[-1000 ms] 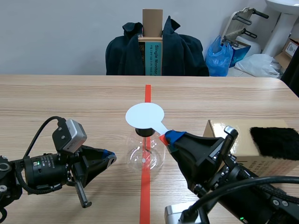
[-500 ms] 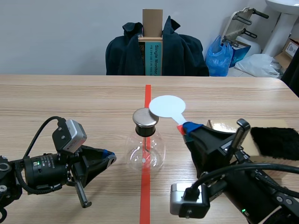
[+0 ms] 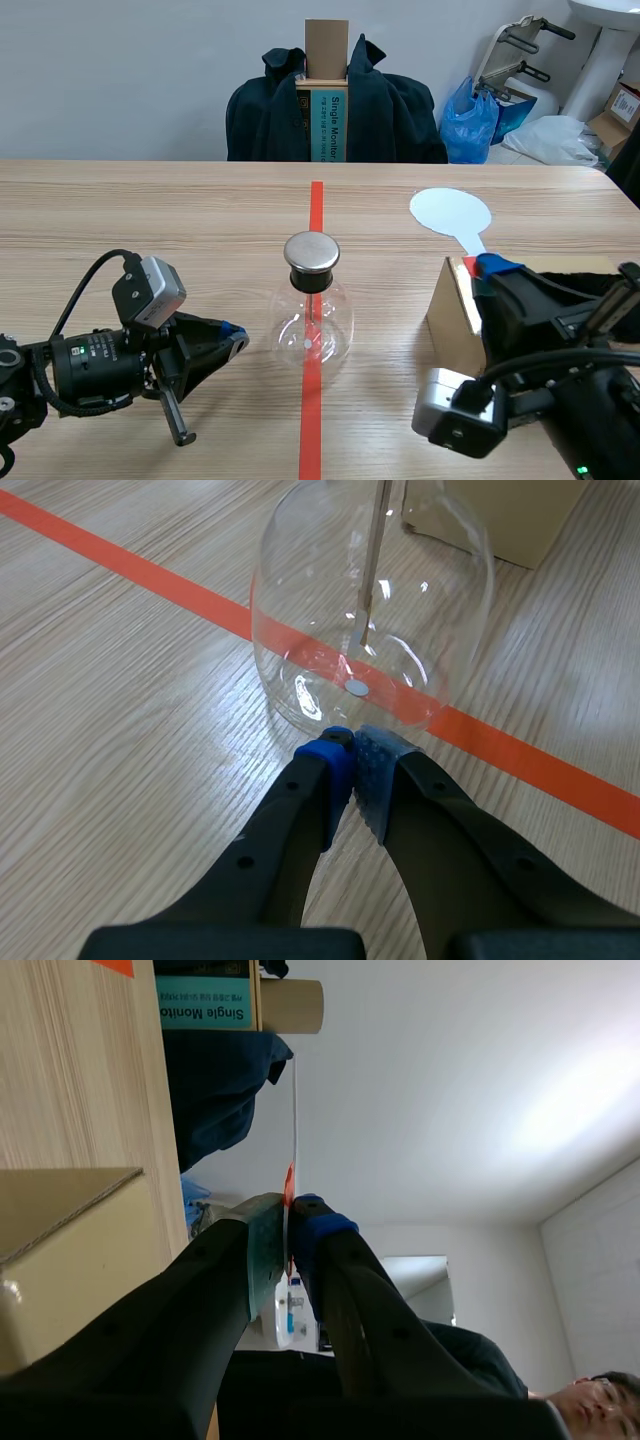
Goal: Do the electroscope experiment.
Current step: 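Move the plate toward and away from the electroscope, then put the plate down on the right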
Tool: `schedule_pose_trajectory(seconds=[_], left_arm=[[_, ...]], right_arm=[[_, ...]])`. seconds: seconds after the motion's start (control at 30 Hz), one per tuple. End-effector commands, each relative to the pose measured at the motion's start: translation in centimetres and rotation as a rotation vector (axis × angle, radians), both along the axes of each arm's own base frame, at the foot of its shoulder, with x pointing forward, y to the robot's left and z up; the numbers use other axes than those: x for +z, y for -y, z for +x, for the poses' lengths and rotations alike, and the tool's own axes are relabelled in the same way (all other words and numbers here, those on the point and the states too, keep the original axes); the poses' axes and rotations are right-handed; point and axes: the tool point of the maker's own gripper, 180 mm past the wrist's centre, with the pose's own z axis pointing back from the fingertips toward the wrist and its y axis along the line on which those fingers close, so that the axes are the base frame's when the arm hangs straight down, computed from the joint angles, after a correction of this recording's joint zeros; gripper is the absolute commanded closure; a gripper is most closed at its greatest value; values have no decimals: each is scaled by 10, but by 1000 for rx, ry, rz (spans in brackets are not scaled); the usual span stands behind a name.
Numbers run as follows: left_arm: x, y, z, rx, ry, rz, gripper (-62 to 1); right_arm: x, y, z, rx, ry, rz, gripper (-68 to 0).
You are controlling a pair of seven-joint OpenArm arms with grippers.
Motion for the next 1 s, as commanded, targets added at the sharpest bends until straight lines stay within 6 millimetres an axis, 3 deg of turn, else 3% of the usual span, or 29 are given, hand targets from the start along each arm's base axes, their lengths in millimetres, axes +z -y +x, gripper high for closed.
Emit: schedule_pose_trajectory(seconds=[0.0,0.2,0.53,0.6,0.63,0.7,0.73,0.77,0.97], left_arm=[[10,-1,3,12,25,-24,-27],[30,-6,-11,15,67,-44,-27],[71,-18,-63,-11,105,-45,-34],[81,-22,-69,-2,120,-45,-130],[86,-23,-71,1,127,-45,-232],[97,-25,-75,12,144,-52,-499],[104,-26,-76,26,148,-72,-593],[110,-28,-77,39,151,-86,-623],[134,-34,-85,50,194,-72,-623]], right_arm=[[4,7,-4,-16,11,-7,-8],[-10,26,-21,-60,-52,-41,-8],[-29,46,-26,-116,-106,-71,-8],[-35,50,-24,-125,-113,-80,-8],[-38,51,-23,-129,-118,-84,-8],[-43,55,-21,-138,-125,-93,-8],[-46,57,-20,-140,-131,-98,-8],[-48,57,-20,-134,-134,-102,-8],[-56,55,-21,-111,-151,-112,-8]])
